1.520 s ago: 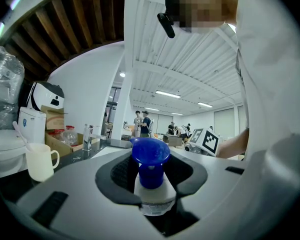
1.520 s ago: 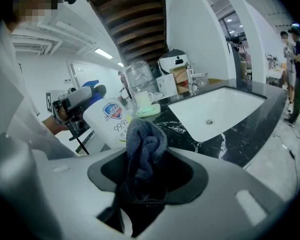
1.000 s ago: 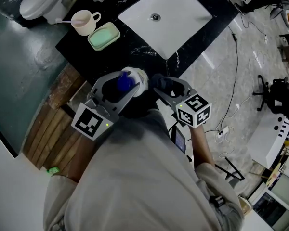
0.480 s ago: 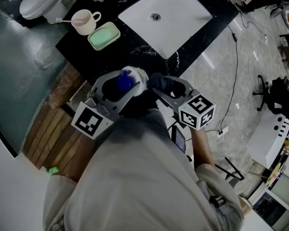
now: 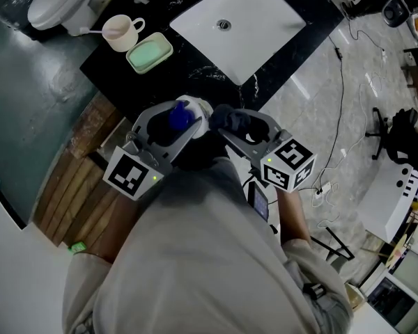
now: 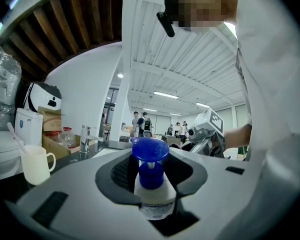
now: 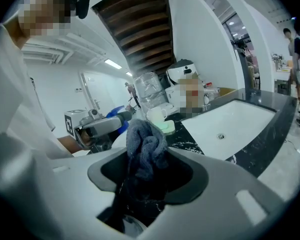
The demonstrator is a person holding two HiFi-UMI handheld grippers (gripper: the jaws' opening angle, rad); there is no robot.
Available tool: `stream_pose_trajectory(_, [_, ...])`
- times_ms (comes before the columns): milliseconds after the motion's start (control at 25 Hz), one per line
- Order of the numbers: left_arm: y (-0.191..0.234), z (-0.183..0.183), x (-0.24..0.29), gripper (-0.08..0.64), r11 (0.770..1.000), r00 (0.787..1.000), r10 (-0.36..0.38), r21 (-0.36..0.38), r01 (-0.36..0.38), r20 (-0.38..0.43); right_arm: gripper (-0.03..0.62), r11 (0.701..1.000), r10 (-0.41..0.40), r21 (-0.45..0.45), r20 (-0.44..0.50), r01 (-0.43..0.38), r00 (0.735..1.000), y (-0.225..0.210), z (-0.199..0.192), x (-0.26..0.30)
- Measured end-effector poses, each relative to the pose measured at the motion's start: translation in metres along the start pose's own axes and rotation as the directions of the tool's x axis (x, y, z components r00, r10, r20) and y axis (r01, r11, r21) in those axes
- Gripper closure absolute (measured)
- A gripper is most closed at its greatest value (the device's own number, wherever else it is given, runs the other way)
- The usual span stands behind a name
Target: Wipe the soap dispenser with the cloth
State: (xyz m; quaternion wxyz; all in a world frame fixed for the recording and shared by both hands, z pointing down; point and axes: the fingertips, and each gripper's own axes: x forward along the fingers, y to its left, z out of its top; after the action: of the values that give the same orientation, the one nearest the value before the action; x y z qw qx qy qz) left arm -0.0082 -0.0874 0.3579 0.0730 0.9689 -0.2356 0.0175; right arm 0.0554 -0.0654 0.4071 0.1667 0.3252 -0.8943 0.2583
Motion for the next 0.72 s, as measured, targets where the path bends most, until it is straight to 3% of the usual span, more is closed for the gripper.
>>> stream_pose_trajectory(720, [0.001,-0.001,0.001,0.422,1.0,1.0,0.002,0.001,-0.002,-0.003,0.405,0.996,0.092,0.01,0.103,-0.094,0.99,0.023,0.033,-0.01])
